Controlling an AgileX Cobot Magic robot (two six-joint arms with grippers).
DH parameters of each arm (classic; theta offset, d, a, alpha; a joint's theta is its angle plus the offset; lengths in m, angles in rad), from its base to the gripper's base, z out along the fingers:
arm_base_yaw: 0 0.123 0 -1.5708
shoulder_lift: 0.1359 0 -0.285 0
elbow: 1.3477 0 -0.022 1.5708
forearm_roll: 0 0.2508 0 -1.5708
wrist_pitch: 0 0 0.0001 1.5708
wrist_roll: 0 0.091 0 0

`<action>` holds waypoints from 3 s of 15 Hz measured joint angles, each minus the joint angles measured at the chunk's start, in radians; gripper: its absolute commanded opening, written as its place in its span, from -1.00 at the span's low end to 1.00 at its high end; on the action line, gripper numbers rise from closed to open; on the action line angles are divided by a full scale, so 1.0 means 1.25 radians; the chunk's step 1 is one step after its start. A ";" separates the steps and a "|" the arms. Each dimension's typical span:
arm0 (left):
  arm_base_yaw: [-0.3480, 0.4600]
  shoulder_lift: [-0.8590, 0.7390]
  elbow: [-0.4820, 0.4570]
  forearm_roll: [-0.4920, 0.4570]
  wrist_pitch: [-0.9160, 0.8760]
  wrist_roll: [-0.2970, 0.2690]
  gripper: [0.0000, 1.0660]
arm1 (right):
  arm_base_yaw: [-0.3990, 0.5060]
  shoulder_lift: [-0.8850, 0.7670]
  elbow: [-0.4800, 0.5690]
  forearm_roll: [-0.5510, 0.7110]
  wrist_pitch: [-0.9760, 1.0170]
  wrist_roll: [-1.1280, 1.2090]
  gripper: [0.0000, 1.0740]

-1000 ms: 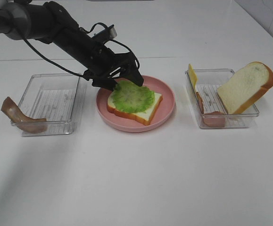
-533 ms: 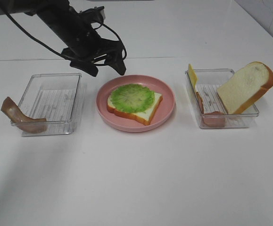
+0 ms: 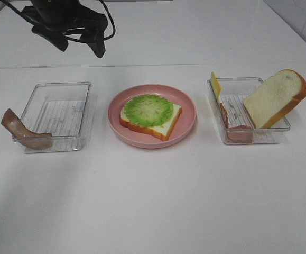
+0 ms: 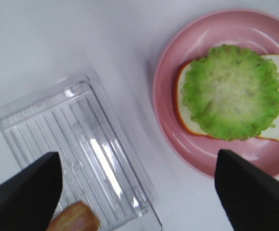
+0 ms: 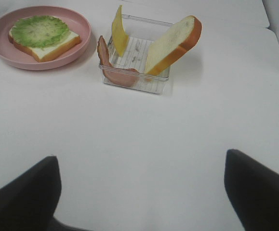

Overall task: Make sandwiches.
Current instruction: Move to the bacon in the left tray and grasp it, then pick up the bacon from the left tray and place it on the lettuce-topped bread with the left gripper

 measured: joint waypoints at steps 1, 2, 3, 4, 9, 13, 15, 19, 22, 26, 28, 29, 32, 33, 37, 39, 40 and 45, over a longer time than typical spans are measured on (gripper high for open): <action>0.006 0.000 0.000 0.002 0.015 -0.004 0.49 | 0.000 0.000 0.000 0.000 0.000 0.000 0.52; 0.022 0.000 0.000 0.002 0.057 -0.009 0.46 | 0.000 0.000 0.000 0.000 0.000 0.000 0.52; 0.042 0.000 0.000 0.003 0.082 -0.010 0.41 | 0.000 0.000 0.000 0.000 0.000 0.000 0.52; 0.066 0.000 0.001 0.004 0.085 -0.013 0.40 | 0.000 0.000 0.000 0.000 0.000 0.000 0.52; 0.179 -0.025 0.137 0.004 0.091 -0.034 0.40 | 0.000 0.000 0.000 0.000 0.000 0.000 0.52; 0.181 -0.075 0.262 0.020 0.094 -0.034 0.40 | 0.000 0.000 0.000 0.000 0.000 0.000 0.52; 0.181 -0.076 0.295 0.022 0.094 -0.034 0.40 | 0.000 0.000 0.000 0.000 0.000 0.000 0.52; 0.181 -0.075 0.349 0.022 0.026 -0.034 0.40 | 0.000 0.000 0.000 0.000 0.000 0.000 0.52; 0.181 -0.057 0.349 0.013 -0.014 -0.034 0.18 | 0.000 0.000 0.000 0.000 0.000 0.000 0.52; 0.181 -0.048 0.350 0.002 -0.027 -0.034 -0.08 | 0.000 0.000 0.000 0.000 0.000 0.000 0.52; 0.181 -0.048 0.350 0.002 -0.029 -0.034 -0.36 | 0.000 0.000 0.000 0.000 0.000 0.000 0.52; 0.181 -0.048 0.350 0.002 -0.029 -0.034 -0.53 | 0.000 0.000 0.000 0.000 0.000 0.000 0.52; 0.181 -0.048 0.350 0.002 -0.028 -0.034 -1.00 | 0.000 0.000 0.000 0.000 0.000 0.000 0.52; 0.181 -0.048 0.350 0.002 -0.028 -0.032 -1.00 | 0.000 0.000 0.000 0.000 0.000 0.000 0.52; 0.181 -0.048 0.348 0.002 -0.024 -0.021 -1.00 | 0.000 0.000 0.000 0.000 0.000 0.000 0.52; 0.181 -0.061 0.338 -0.002 -0.023 -0.018 -1.00 | 0.000 0.000 0.000 0.000 0.000 0.000 0.52; 0.181 -0.075 0.326 -0.010 -0.023 -0.015 -1.00 | 0.000 0.000 0.000 0.000 0.000 0.000 0.52; 0.181 -0.114 0.241 -0.201 -0.021 0.082 -1.00 | 0.000 0.000 0.000 0.000 0.000 0.000 0.52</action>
